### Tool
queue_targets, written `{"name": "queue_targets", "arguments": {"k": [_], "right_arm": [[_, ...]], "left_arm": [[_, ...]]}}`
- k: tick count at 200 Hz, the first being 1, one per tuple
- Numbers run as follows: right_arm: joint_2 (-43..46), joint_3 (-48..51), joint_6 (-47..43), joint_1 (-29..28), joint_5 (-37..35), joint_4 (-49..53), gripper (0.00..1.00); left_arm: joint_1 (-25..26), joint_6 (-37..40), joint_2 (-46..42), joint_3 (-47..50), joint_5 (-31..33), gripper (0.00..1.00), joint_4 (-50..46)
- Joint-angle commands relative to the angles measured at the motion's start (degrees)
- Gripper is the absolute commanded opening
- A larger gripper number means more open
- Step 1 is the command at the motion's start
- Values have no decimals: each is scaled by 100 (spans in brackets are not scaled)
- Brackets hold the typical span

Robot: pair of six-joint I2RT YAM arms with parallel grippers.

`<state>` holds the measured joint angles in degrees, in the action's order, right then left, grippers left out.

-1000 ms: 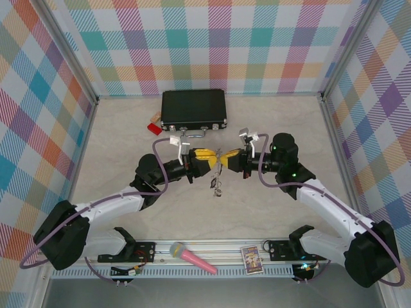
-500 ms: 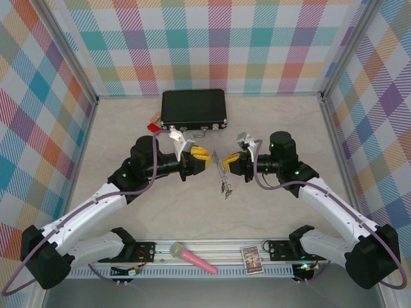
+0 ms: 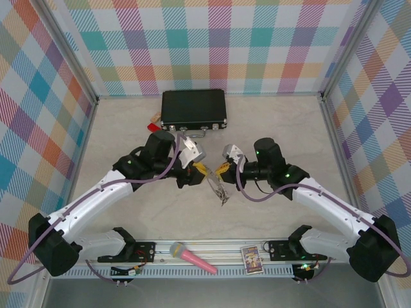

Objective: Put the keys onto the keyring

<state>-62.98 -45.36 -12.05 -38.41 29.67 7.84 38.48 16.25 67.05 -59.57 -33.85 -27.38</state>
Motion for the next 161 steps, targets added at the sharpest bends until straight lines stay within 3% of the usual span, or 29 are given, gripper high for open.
{"name": "queue_targets", "arguments": {"k": [1, 161], "right_arm": [[-64, -267, -422, -149, -346, 28, 0], [-49, -368, -482, -492, -190, -98, 0]], "left_arm": [[-33, 212, 81, -230, -245, 25, -366], [-25, 32, 164, -23, 97, 25, 193]]}}
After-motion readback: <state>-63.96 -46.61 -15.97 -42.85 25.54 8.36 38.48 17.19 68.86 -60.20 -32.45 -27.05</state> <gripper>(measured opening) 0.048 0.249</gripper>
